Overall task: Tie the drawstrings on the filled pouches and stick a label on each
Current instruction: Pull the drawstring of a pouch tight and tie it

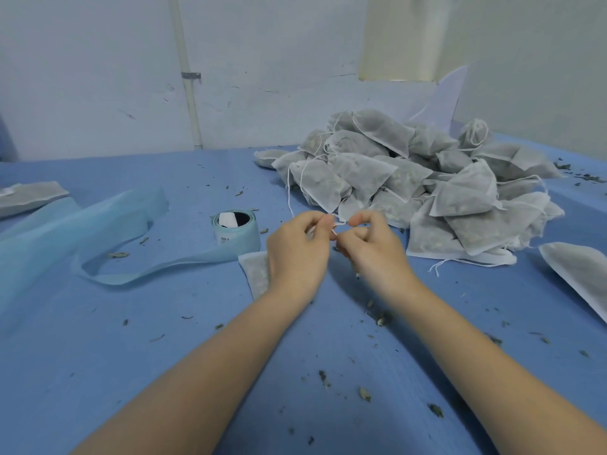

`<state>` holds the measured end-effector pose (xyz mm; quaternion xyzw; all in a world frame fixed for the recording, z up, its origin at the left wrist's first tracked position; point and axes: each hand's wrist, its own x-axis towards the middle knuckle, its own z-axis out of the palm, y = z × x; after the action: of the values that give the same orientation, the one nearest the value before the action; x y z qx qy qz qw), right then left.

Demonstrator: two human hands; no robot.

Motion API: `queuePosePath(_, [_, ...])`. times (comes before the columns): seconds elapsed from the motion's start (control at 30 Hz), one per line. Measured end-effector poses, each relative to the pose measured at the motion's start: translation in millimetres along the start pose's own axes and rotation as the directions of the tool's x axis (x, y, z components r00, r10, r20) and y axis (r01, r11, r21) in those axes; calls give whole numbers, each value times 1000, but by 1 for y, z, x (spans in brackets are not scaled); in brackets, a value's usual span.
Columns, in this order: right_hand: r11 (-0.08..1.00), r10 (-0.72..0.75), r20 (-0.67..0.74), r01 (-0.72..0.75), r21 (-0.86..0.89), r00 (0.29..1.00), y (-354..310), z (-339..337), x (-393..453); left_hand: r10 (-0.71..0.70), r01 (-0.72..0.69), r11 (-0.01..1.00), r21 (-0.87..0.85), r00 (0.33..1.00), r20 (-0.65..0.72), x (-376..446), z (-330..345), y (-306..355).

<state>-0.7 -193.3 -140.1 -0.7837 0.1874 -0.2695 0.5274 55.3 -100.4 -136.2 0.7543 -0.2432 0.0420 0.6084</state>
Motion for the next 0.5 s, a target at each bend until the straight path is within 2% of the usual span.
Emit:
queuePosePath(0.17, [994,83,74,-88,59,994,5,-8,6,-62,67,980,-186,998,31,3,-5,0])
queuePosePath(0.3, [996,71,90,-76,53,993,4,-19,7,-27,48,984,-173,992,122,1,-7,0])
queuePosePath(0.37, [983,111,103,-124,138,989,1,-23,9,20,-4,993,-121,990,138,-1,-6,1])
queuePosePath(0.5, [855,284,192,-338,393,939,-1,-24,12,198,-212,953,216,977,84,-5,0,-3])
